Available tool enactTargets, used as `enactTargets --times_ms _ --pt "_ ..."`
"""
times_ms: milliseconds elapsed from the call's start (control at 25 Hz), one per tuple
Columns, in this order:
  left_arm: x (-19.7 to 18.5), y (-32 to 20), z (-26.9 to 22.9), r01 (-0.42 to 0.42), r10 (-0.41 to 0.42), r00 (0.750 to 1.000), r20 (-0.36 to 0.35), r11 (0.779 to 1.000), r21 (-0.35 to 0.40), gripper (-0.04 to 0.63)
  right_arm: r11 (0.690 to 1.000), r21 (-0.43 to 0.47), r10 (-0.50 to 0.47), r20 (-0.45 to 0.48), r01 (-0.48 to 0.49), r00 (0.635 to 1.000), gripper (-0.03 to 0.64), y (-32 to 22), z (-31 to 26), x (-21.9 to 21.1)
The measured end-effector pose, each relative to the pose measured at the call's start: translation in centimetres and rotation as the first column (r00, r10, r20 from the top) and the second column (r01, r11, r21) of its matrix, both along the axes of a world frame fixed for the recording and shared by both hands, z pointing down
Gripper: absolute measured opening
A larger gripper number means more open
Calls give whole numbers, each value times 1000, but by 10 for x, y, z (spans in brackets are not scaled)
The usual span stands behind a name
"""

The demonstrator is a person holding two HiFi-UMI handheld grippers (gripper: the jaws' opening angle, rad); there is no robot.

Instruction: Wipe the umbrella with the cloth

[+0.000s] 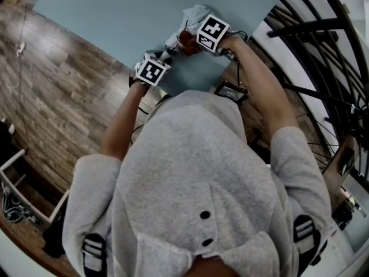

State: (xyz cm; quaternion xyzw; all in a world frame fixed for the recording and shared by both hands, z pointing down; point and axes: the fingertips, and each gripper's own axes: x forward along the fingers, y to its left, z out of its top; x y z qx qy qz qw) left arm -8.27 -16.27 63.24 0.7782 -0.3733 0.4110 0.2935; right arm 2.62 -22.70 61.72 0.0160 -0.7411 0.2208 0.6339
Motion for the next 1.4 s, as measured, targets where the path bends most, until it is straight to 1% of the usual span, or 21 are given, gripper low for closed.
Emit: enactTargets --times_ms 120,200,400,480,560,600,680,720,800,920,1080,1160,1200,1240,1280,1320,1360,1400 --pt "0 -2 0 -3 3 1000 0 1000 8 156 997 -11 71 5 -71 997 74 -11 3 11" --pt "0 -4 -1 -3 3 1000 -1 1000 11 156 995 20 95 -12 -95 995 74 -24 5 19" --pt "-1 -3 0 12 -12 1000 -9 1000 5 156 976 124 188 -48 -181 981 74 -58 8 40" --pt "-1 -3 0 21 -21 1000 -18 1000 -1 156 960 188 221 -60 -207 973 74 -74 7 49" --pt "0 -3 0 25 -25 999 -27 1000 -5 156 937 273 249 -79 -220 965 74 -93 3 60" --pt "0 -3 0 25 -26 999 -29 1000 -6 156 921 321 264 -92 -222 960 74 -102 0 66" --pt "-1 -3 0 25 -25 999 -28 1000 -6 156 879 420 300 -116 -227 947 74 -120 -8 80" --pt "-1 -3 -1 25 -25 999 -27 1000 -4 156 853 466 320 -115 -233 940 74 -129 -14 85" --pt "-2 -2 -1 26 -26 999 -25 1000 -3 156 795 553 350 -85 -248 933 74 -145 -27 89" --pt "-3 -4 -1 27 -27 999 -26 1000 -4 156 688 663 394 1 -295 919 74 -169 -51 91" --pt "1 -3 0 28 -28 999 -39 1000 -5 156 575 712 432 156 -404 888 74 -182 -78 84" --pt "1 -4 0 24 -24 999 -36 1000 -1 156 510 734 432 233 -449 871 74 -188 -96 80" --pt "0 -5 0 23 -23 999 -34 1000 0 156 486 737 427 269 -470 863 74 -190 -105 76" --pt "0 -5 0 23 -23 999 -33 1000 0 156 473 733 419 301 -489 857 74 -190 -113 72" --pt "0 -4 0 23 -23 999 -33 1000 -1 156 469 725 411 326 -505 851 74 -189 -119 67" --pt "0 -4 0 23 -23 999 -34 1000 -2 156 474 713 403 345 -516 847 74 -186 -122 61" --pt "0 -3 0 23 -23 999 -35 1000 -3 156 491 697 394 358 -523 846 74 -180 -123 54" --pt "0 -3 0 23 -23 999 -35 1000 -2 156 517 676 383 366 -525 848 74 -171 -119 45"
